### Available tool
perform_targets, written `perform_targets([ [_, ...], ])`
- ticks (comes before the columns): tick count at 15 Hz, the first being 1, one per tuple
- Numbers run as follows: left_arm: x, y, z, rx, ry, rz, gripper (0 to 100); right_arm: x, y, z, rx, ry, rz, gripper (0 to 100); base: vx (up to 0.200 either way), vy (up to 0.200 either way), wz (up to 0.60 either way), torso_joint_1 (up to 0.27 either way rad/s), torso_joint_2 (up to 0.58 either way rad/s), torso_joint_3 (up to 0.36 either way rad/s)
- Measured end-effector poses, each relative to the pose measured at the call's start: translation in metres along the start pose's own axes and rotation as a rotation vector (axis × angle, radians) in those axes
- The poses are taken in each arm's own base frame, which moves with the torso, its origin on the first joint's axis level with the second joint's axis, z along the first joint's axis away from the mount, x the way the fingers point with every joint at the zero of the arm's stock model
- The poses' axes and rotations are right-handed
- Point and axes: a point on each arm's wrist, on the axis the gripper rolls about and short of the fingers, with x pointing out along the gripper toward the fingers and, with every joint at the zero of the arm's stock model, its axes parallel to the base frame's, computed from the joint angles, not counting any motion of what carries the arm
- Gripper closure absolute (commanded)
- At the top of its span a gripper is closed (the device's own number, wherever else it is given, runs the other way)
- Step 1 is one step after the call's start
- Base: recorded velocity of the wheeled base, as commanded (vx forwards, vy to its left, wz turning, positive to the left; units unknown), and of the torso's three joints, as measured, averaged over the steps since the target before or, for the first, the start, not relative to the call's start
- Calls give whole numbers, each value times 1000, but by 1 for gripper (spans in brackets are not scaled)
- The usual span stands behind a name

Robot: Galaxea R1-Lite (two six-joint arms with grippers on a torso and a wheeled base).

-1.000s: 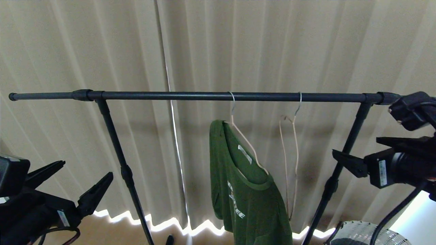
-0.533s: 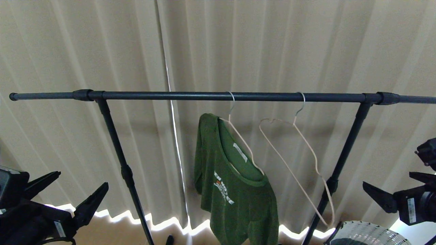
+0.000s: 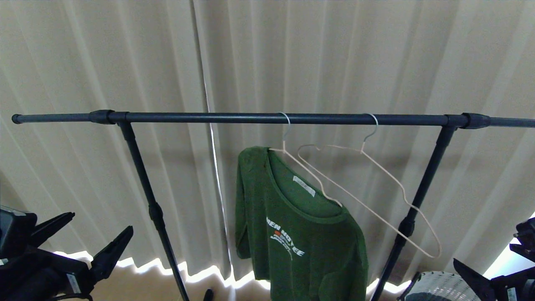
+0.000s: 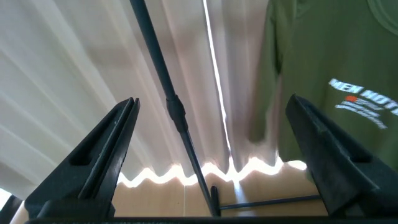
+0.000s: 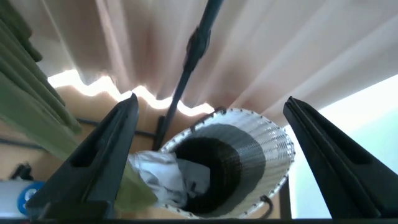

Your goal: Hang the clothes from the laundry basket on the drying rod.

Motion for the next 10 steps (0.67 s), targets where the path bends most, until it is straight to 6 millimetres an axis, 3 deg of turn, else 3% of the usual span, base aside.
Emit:
perform_targets([
  [5, 0, 0, -1, 1, 5, -1, 0, -3, -1, -4, -5, -10, 0, 0, -200, 0, 0, 9, 6, 0],
  [10, -2, 0, -5, 3, 16, -2, 0, -3, -1, -6, -15, -8, 2, 0, 0, 0, 0, 0, 0, 0],
])
